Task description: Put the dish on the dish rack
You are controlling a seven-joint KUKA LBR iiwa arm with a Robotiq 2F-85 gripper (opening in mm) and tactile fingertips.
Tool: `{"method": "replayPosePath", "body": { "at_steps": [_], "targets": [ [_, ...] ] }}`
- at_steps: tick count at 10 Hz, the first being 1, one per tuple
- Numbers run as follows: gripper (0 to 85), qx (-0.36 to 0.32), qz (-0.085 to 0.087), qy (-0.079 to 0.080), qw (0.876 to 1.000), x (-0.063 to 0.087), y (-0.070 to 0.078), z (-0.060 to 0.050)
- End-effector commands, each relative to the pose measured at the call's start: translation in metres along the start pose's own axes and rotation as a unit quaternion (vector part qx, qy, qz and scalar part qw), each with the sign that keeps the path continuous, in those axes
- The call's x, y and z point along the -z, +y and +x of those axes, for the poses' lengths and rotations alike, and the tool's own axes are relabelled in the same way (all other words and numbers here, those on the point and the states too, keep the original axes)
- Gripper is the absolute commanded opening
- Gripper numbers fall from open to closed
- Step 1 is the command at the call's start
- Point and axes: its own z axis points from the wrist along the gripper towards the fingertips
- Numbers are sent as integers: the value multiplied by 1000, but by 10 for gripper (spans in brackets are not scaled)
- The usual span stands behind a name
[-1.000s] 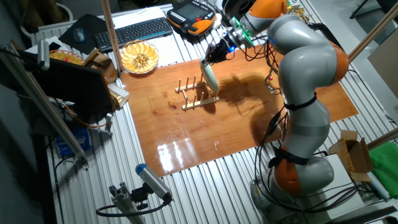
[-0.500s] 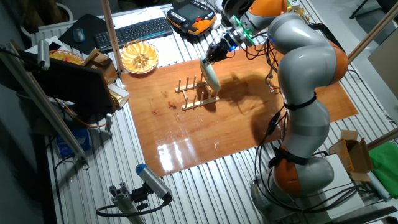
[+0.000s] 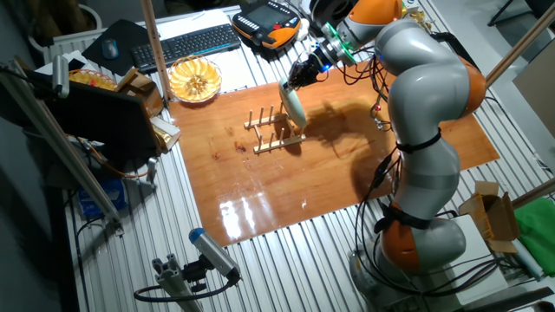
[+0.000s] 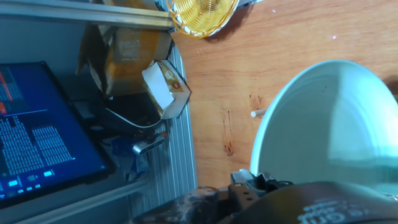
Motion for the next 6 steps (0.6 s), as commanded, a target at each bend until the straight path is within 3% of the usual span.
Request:
{"method": "replayPosePath", "body": {
  "at_steps": [1, 6],
  "targets": [
    [7, -7, -2, 2, 1000, 0, 0, 0],
    [7, -15, -10, 0, 1000, -6, -3, 3]
  ]
}}
